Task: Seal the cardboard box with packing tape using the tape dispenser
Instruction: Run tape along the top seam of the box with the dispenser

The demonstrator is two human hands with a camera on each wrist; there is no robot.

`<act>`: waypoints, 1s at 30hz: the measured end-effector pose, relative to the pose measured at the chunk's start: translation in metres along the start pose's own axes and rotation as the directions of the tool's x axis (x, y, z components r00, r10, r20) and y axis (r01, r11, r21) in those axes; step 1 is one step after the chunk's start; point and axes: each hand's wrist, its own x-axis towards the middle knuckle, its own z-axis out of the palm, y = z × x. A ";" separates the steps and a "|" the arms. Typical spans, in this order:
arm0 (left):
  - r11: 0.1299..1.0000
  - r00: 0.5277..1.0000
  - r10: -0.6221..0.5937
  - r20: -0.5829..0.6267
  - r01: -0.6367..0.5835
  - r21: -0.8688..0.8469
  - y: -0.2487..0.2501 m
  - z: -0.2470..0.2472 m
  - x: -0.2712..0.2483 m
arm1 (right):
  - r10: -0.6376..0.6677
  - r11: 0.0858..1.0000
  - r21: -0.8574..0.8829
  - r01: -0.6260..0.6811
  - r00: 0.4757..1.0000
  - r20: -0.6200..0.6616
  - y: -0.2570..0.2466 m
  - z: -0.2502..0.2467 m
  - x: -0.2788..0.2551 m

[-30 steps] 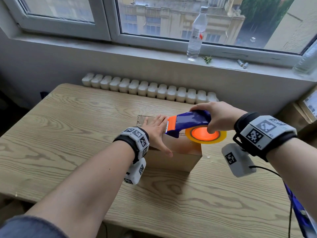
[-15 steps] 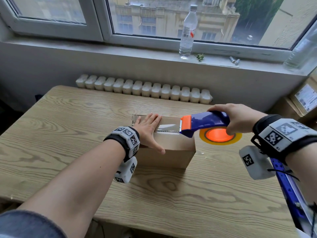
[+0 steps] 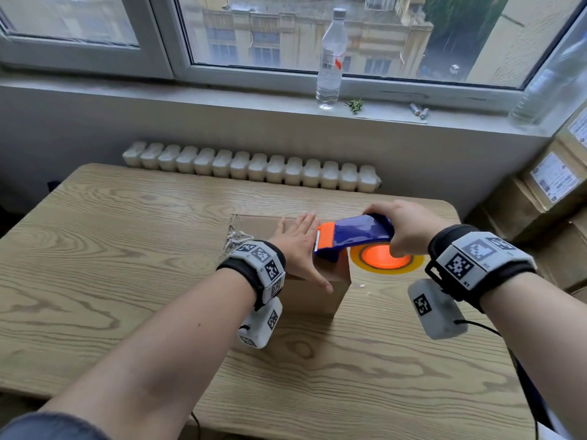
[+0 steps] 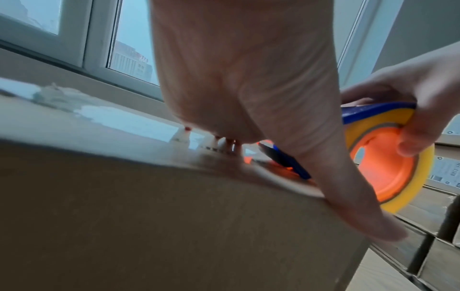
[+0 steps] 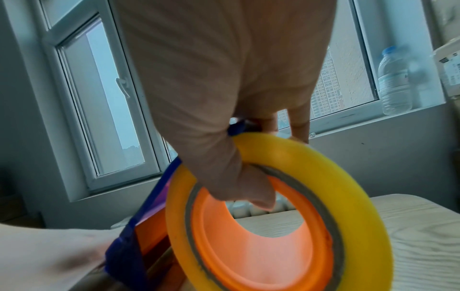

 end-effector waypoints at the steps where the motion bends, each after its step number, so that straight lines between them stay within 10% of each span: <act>1: 1.000 1.000 -0.003 -0.002 0.003 0.002 0.002 0.000 0.002 | 0.008 1.000 -0.005 -0.008 1.000 0.001 0.002 0.001 0.001; 30: 0.994 0.994 -0.101 0.037 0.098 0.054 0.014 -0.007 0.007 | 0.014 0.999 -0.030 -0.013 0.999 0.051 0.078 0.004 -0.018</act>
